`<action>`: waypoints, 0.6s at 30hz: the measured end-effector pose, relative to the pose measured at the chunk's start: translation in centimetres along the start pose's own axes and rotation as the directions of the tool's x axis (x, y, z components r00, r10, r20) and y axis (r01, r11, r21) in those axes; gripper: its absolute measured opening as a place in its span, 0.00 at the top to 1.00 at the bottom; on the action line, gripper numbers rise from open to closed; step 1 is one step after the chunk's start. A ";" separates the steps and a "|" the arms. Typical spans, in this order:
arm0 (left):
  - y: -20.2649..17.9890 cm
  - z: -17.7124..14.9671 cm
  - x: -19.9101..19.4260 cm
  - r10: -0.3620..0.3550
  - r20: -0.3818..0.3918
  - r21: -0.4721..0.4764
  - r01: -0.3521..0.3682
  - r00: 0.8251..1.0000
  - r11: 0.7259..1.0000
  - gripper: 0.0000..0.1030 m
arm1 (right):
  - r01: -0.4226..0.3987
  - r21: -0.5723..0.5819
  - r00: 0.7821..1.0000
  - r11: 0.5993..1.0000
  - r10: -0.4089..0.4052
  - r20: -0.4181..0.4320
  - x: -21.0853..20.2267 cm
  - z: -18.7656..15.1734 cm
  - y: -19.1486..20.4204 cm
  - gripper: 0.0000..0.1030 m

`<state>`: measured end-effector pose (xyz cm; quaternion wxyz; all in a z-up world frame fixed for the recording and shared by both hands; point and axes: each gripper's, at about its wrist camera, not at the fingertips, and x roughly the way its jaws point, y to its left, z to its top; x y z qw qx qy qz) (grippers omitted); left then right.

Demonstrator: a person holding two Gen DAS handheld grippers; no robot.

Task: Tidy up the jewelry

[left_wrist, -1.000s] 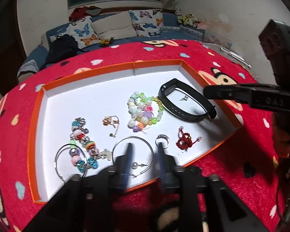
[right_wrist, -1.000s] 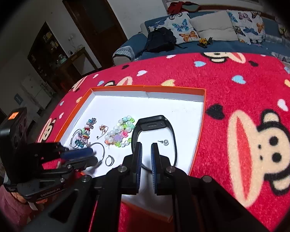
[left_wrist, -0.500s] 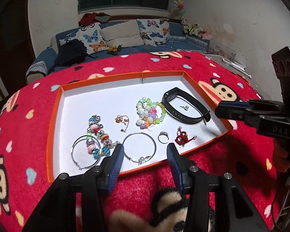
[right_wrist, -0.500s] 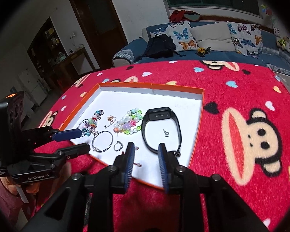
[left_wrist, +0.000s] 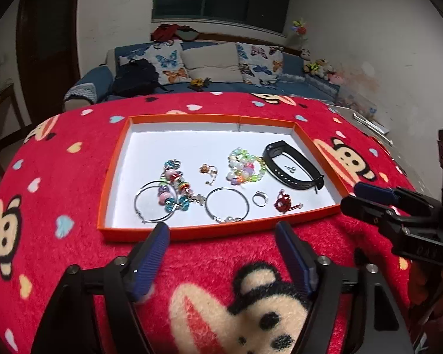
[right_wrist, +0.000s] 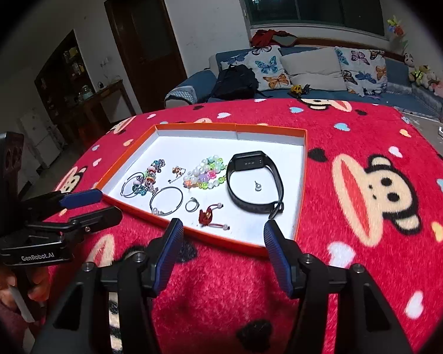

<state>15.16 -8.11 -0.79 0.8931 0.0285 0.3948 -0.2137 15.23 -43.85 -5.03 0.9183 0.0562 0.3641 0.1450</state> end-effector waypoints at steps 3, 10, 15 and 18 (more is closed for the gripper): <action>0.0 -0.5 -0.6 0.032 0.028 -0.003 -0.032 0.999 0.999 0.16 | 0.030 -0.016 0.999 0.999 -0.030 0.025 -0.3 -0.5 0.6 0.37; -0.4 -1.0 -1.7 0.071 0.072 -0.009 -0.071 0.995 0.997 0.09 | 0.076 -0.016 0.995 0.997 -0.075 0.070 -0.7 -1.6 2.0 0.33; -0.5 -1.6 -2.4 0.096 0.103 -0.020 -0.094 0.990 0.995 0.02 | 0.114 -0.026 0.990 0.993 -0.112 0.084 -0.6 -2.3 2.8 0.32; -0.5 -1.9 -2.6 0.091 0.109 -0.014 -0.090 0.990 0.996 0.00 | 0.142 -0.032 0.985 0.989 -0.138 0.105 -0.9 -2.6 3.1 0.32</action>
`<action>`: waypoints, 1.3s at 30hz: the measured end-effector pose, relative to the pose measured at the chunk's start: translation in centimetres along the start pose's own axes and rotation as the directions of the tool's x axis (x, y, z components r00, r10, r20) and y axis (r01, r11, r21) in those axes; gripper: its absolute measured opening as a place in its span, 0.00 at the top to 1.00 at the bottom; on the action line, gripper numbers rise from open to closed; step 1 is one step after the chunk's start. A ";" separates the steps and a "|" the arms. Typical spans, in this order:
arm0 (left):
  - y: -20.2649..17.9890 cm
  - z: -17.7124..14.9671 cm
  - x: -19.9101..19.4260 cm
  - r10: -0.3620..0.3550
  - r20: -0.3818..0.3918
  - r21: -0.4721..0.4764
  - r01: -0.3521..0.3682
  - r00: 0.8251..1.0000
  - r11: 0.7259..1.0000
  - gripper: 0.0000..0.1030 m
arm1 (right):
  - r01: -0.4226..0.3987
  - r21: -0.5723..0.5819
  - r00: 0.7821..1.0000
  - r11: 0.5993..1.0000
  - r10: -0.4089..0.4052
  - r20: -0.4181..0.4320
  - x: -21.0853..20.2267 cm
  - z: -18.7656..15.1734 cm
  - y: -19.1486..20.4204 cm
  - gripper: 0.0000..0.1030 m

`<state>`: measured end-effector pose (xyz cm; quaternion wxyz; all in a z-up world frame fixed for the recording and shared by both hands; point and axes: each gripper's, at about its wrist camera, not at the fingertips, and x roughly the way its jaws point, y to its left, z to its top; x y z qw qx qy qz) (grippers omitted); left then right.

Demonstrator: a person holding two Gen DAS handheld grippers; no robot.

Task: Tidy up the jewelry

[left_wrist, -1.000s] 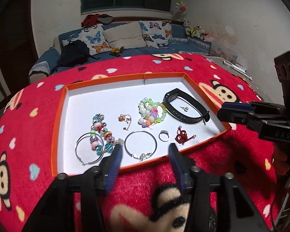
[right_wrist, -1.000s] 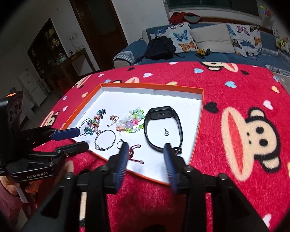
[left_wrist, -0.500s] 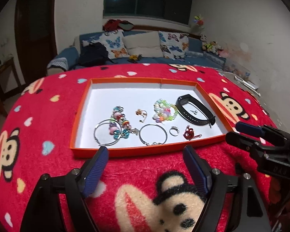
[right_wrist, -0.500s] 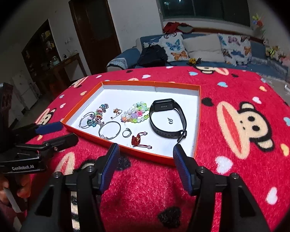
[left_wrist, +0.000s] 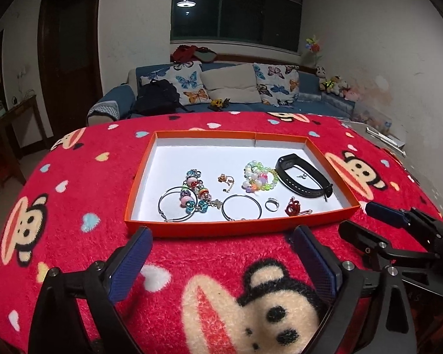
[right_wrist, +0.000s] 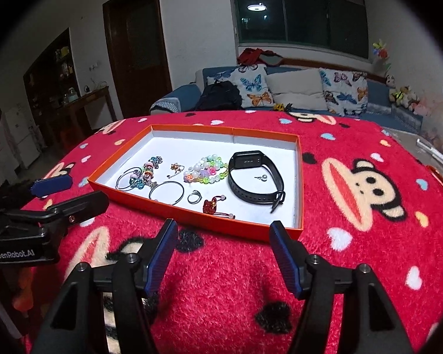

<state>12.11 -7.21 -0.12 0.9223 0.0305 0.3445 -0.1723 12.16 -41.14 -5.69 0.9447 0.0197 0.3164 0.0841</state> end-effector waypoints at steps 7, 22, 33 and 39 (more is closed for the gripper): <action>0.0 -0.9 -0.2 0.029 0.027 0.004 -0.029 0.999 1.000 0.00 | 0.056 0.005 0.998 0.998 -0.056 0.041 -0.6 -0.8 0.6 0.31; -0.1 -2.6 -0.2 0.089 0.096 0.033 -0.092 0.991 0.995 0.00 | 0.107 -0.002 0.991 0.994 -0.106 0.077 -1.1 -1.0 1.0 0.25; -0.4 -3.0 -0.5 0.109 0.114 0.034 -0.113 0.987 0.993 0.00 | 0.101 0.034 0.993 0.994 -0.103 0.051 -0.8 -1.0 0.5 0.23; 0.0 -3.0 -0.5 0.098 0.108 0.022 -0.101 0.989 0.995 0.00 | 0.107 0.094 0.994 0.990 -0.109 0.018 -0.3 -1.0 -0.7 0.23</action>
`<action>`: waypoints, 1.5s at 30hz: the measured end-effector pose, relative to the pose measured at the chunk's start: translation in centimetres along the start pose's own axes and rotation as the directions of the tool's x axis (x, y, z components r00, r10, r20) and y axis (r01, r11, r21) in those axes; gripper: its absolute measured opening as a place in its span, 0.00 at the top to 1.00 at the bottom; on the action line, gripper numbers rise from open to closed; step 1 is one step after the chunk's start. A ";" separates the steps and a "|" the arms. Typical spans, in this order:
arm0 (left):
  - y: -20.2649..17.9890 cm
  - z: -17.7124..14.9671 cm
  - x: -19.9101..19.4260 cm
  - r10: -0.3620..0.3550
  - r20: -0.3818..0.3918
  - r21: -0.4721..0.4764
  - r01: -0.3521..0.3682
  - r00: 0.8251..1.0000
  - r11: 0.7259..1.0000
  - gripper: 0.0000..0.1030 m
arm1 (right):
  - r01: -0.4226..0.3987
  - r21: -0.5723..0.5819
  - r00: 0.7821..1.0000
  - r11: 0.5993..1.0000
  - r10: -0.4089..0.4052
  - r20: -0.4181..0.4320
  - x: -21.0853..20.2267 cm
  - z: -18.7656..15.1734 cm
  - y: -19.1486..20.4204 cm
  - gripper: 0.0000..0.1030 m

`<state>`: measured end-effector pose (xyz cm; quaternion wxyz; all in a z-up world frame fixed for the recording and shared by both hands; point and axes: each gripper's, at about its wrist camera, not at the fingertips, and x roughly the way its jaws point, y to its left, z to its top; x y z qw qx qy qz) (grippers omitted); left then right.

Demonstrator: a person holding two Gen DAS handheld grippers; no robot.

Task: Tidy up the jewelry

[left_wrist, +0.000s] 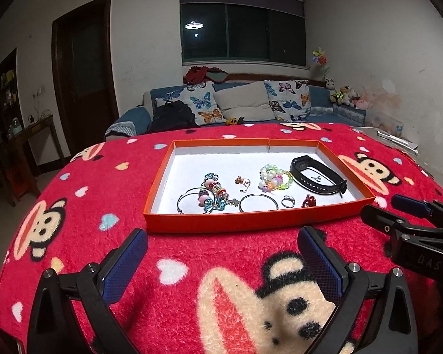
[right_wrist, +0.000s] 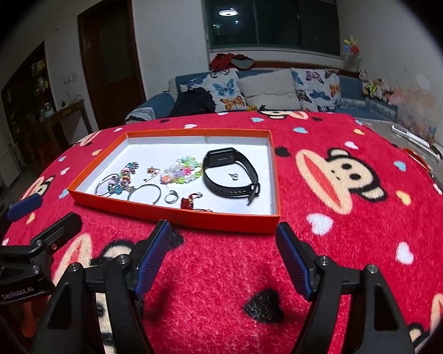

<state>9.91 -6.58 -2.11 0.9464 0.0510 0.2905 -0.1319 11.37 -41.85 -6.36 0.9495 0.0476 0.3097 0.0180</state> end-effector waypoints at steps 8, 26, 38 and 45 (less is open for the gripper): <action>0.2 0.1 0.6 0.007 -0.020 -0.002 -0.007 1.000 1.000 0.00 | -0.003 -0.001 1.000 1.000 0.003 -0.005 0.0 0.0 0.1 0.23; 0.2 -0.1 0.8 0.017 -0.021 -0.002 -0.017 1.000 1.000 0.00 | 0.013 -0.048 1.000 0.999 -0.013 0.014 -0.3 -0.1 0.9 0.22; 0.3 -0.2 0.7 0.018 -0.018 -0.003 -0.018 1.000 1.000 0.00 | 0.017 -0.054 1.000 0.998 -0.016 0.014 -0.2 -0.2 1.0 0.22; 0.3 -0.2 0.7 0.018 -0.019 -0.002 -0.018 1.000 1.000 0.00 | 0.017 -0.055 1.000 0.998 -0.016 0.014 -0.3 -0.1 1.0 0.22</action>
